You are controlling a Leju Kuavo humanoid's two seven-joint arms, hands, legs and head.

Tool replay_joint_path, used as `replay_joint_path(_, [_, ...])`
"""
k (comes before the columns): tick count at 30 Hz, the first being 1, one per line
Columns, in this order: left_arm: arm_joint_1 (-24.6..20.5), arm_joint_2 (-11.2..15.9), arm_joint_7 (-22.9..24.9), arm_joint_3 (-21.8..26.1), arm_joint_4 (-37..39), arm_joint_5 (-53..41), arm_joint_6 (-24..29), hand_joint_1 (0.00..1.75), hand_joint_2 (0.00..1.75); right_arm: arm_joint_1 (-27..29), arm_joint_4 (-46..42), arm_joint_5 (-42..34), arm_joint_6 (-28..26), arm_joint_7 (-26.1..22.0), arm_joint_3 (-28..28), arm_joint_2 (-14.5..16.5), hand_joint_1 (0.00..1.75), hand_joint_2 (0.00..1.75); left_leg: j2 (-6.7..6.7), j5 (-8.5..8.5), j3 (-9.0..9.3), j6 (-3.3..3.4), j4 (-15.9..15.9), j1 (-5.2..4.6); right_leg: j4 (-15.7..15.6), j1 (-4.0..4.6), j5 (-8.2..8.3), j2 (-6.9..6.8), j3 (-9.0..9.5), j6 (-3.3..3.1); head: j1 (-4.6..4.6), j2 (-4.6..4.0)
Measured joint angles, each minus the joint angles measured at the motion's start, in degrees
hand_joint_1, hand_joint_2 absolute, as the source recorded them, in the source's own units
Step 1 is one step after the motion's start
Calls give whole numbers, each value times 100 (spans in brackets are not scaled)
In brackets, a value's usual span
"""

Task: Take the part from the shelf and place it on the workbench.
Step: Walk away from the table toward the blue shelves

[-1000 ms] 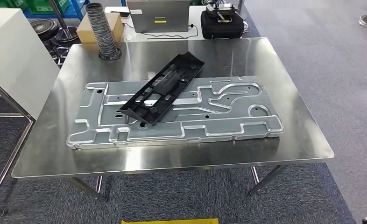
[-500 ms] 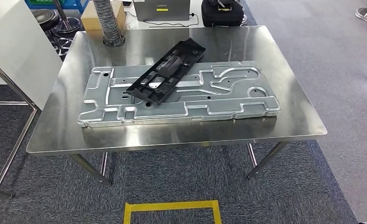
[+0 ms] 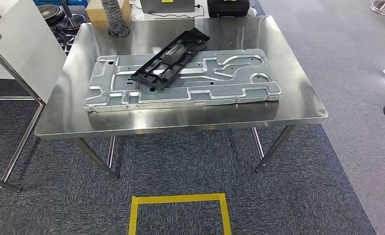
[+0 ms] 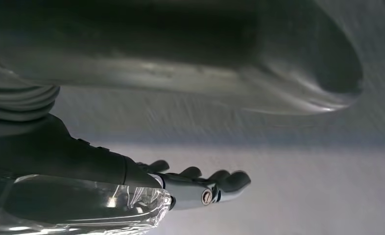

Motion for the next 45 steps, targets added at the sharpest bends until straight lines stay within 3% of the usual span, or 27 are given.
replay_joint_path(1, [-6,-4,4,-7,0,0,-2,0,0,-18,185,109,97,118,4,8,0,0,4,-46,54,26,-142,-14,-4,-3,57,-5,-14,30,-5,1])
replay_joint_path(3, [5,-19,5,-32,0,0,-7,0,0,-43,504,331,278,283,31,27,0,0,26,58,-21,104,-176,-5,-6,-20,92,3,-45,94,-22,0])
replay_joint_path(5, [14,-32,7,-63,0,0,-10,0,0,-48,747,500,422,367,72,56,0,0,50,218,-156,181,-198,18,281,-43,-295,30,-164,157,-13,0])
replay_joint_path(7, [17,-36,6,-86,0,-5,-14,0,0,-56,934,596,530,393,122,75,0,0,57,360,-333,209,-189,20,981,-79,-928,46,-342,212,1,0])
replay_joint_path(8, [22,-36,7,-94,0,-13,-18,0,0,-64,1017,626,576,393,150,83,0,0,58,428,-427,203,-178,20,1347,-96,-1113,47,-394,238,2,1])
replay_joint_path(9, [24,-36,7,-100,0,-21,-26,0,0,-73,1092,643,610,392,173,90,0,0,59,493,-528,193,-159,21,1599,-112,-1147,47,-383,258,1,1])
replay_joint_path(10, [25,-37,8,-107,0,-29,-35,0,0,-79,1157,652,637,391,190,98,0,0,61,554,-630,179,-131,22,1671,-128,-1054,47,-283,271,2,1])
replay_joint_path(12, [23,-38,9,-127,0,-39,-49,0,0,-93,1264,663,688,395,219,110,0,0,59,655,-820,144,-57,27,1223,-152,-770,48,205,267,2,1])
replay_joint_path(14, [17,-40,12,-155,0,-42,-55,0,0,-125,1338,684,735,422,252,113,0,0,57,737,-958,88,22,19,356,-137,-795,52,869,220,-1,1])
replay_joint_path(16, [12,-42,17,-182,0,-43,-58,0,0,-157,1395,728,779,473,287,114,0,0,64,831,-1041,13,62,18,-149,-98,-931,58,1175,156,-2,1])
replay_joint_path(18, [22,-42,24,-198,1,-43,-57,0,0,-157,1443,770,828,525,309,115,0,0,60,882,-1099,-63,79,34,-213,-96,-885,44,1117,74,-1,1])
replay_joint_path(19, [33,-42,27,-203,1,-41,-57,0,0,-154,1465,782,856,548,316,115,0,0,51,785,-1144,-92,152,43,-220,-100,-831,31,1069,24,-5,0])
replay_joint_path(21, [55,-49,29,-214,1,-37,-57,0,0,-151,1501,790,906,576,332,115,0,0,34,290,-1308,-134,628,62,-227,-99,-710,5,942,-55,-16,-1])
replay_joint_path(23, [64,-58,29,-222,0,-35,-57,0,0,-147,1528,791,945,587,348,115,0,0,32,-214,-1493,-160,1397,71,-198,-73,-594,3,771,-86,-26,-1])
replay_joint_path(24, [64,-59,29,-225,0,-35,-57,0,0,-146,1540,791,958,590,352,115,0,0,32,-295,-1518,-167,1676,74,-174,-60,-538,3,677,-89,-25,-1])
replay_joint_path(25, [64,-58,29,-226,0,-34,-58,0,0,-146,1550,791,975,593,354,115,0,0,32,-242,-1455,-167,1780,76,-143,-52,-487,4,579,-86,-26,-1])
replay_joint_path(26, [63,-58,29,-227,0,-34,-59,0,0,-144,1559,788,996,598,356,115,0,0,32,-94,-1293,-158,1672,76,-107,-47,-440,6,481,-78,-26,-1])
replay_joint_path(28, [51,-57,29,-228,0,-33,-66,0,0,-144,1579,770,1044,621,356,117,0,0,28,138,-721,-117,935,69,-32,-40,-356,9,311,-46,-27,0])
replay_joint_path(30, [32,-55,20,-228,0,-24,-81,0,0,-148,1597,718,1089,643,354,124,0,0,23,83,-230,-61,150,43,16,-31,-274,4,217,7,-23,0])
replay_joint_path(31, [27,-54,17,-228,0,-17,-90,0,0,-154,1602,680,1108,649,349,128,0,0,22,24,-136,-29,-49,26,17,-32,-228,-2,197,39,-22,0])
replay_joint_path(33, [34,-65,50,-231,0,-8,-94,0,0,-163,1605,612,1135,669,328,132,0,0,34,86,-176,52,-130,29,3,-38,-151,1,173,104,-23,-1])
replay_joint_path(35, [38,-90,164,-237,0,-14,-70,0,0,-165,1612,586,1153,710,309,136,0,0,54,215,-272,146,-170,58,188,-47,-381,34,75,168,-11,-1])
replay_joint_path(38, [49,-115,343,-249,0,-40,-18,0,0,-166,1636,582,1213,769,302,146,0,0,67,396,-493,203,-165,63,1184,-90,-1186,60,-208,247,23,0])
replay_joint_path(39, [55,-120,375,-257,0,-46,-7,0,0,-167,1643,582,1225,776,302,149,0,0,67,452,-576,198,-148,61,1494,-104,-1296,60,-253,269,24,0])
replay_joint_path(41, [58,-133,408,-278,0,-52,1,0,0,-171,1650,582,1232,779,303,154,0,0,66,553,-744,177,-98,62,1605,-128,-1149,59,-93,292,28,-1])
replay_joint_path(43, [59,-149,419,-304,0,-54,-5,0,0,-180,1652,582,1237,779,304,154,0,0,61,628,-885,139,-37,65,906,-142,-868,60,466,280,28,-1])
replay_joint_path(45, [56,-156,421,-334,0,-58,-16,0,0,-199,1653,582,1242,771,304,156,0,0,58,696,-983,81,23,51,76,-125,-852,68,1001,224,23,1])
